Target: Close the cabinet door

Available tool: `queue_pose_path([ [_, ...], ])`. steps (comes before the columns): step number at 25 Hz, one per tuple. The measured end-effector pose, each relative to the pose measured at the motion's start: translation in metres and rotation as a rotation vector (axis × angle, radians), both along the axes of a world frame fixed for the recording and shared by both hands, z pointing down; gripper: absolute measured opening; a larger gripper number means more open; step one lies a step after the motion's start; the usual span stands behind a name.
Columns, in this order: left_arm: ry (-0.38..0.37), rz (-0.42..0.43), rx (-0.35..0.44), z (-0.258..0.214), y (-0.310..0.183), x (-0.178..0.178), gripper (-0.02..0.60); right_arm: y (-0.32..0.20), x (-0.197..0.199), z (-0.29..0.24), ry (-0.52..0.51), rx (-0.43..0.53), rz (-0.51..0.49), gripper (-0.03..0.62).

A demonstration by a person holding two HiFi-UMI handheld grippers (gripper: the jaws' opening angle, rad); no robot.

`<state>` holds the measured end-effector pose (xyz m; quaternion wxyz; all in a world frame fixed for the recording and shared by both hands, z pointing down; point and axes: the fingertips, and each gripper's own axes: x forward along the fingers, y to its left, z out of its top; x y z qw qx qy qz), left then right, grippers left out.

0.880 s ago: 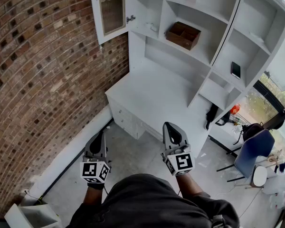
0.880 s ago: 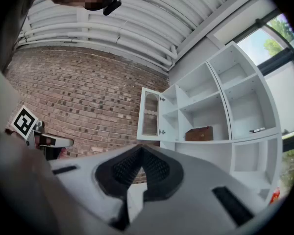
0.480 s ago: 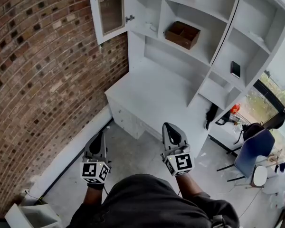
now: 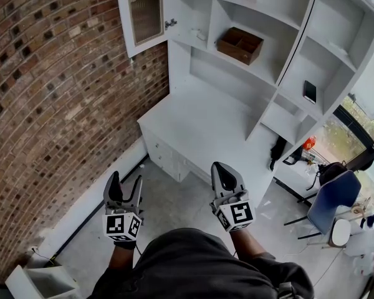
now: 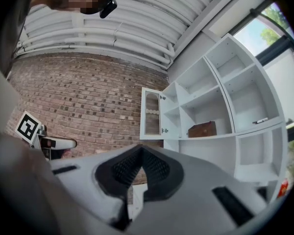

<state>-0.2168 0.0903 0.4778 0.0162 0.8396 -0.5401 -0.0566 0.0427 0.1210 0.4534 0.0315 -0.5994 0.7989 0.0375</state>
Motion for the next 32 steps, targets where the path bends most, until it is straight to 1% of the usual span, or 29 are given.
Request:
queue_pose_path([
  [4,0.000,-0.007,0.004,-0.001,0.000,0.000,0.330,0.000,0.001,0.004,0.002,-0.026,-0.008,-0.003],
  [10,-0.005,-0.012,0.000,0.001,-0.002,0.007,0.328,-0.002,0.009,0.016,-0.004,-0.049,-0.020,-0.003],
  [20,-0.020,-0.039,-0.007,0.006,-0.005,0.023,0.328,-0.010,0.025,0.034,-0.004,-0.073,-0.080,-0.003],
  [22,-0.019,-0.045,-0.012,0.007,-0.008,0.024,0.328,-0.014,0.025,0.037,0.004,-0.094,-0.090,-0.003],
  [23,-0.018,-0.048,-0.015,0.007,-0.011,0.024,0.328,-0.016,0.024,0.039,0.009,-0.105,-0.095,-0.003],
  [26,-0.019,-0.049,-0.014,0.009,-0.024,0.025,0.328,-0.027,0.024,0.041,0.017,-0.096,-0.101,-0.003],
  [32,-0.007,-0.042,-0.005,0.012,-0.067,0.016,0.328,-0.061,0.015,0.052,0.037,-0.108,-0.100,-0.003],
])
